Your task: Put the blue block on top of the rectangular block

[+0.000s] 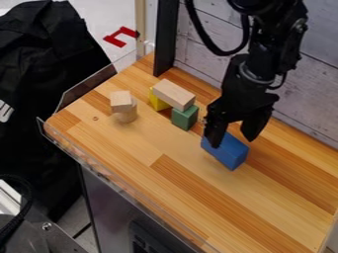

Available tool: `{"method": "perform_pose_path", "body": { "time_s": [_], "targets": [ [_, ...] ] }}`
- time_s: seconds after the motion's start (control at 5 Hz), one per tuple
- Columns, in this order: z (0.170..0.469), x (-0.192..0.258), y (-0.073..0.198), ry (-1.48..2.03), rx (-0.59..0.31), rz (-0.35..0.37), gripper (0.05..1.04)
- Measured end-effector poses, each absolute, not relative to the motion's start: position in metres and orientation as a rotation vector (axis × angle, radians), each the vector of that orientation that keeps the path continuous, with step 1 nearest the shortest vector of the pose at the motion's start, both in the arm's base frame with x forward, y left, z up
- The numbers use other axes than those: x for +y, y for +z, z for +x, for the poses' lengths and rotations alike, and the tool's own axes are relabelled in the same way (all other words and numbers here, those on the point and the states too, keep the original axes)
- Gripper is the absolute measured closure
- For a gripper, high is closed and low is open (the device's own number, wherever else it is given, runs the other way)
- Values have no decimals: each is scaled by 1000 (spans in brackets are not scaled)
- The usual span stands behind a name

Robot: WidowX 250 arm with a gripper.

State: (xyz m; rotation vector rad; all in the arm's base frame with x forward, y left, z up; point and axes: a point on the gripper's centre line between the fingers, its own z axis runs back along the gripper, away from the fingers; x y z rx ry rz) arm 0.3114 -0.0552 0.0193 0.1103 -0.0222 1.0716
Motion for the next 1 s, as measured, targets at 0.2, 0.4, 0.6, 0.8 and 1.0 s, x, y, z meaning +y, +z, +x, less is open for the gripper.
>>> {"method": "perform_pose_path", "body": {
  "time_s": [0.2,0.4,0.6,0.8,1.0],
  "targets": [
    [313,-51,12,1094,-12,109,83],
    [313,-45,12,1124,-7,114,83],
    [312,-40,11,1148,0,111,83],
    [313,-39,10,1162,1,102,83],
    [312,-42,4,1174,20,99,83]
  ]
}}
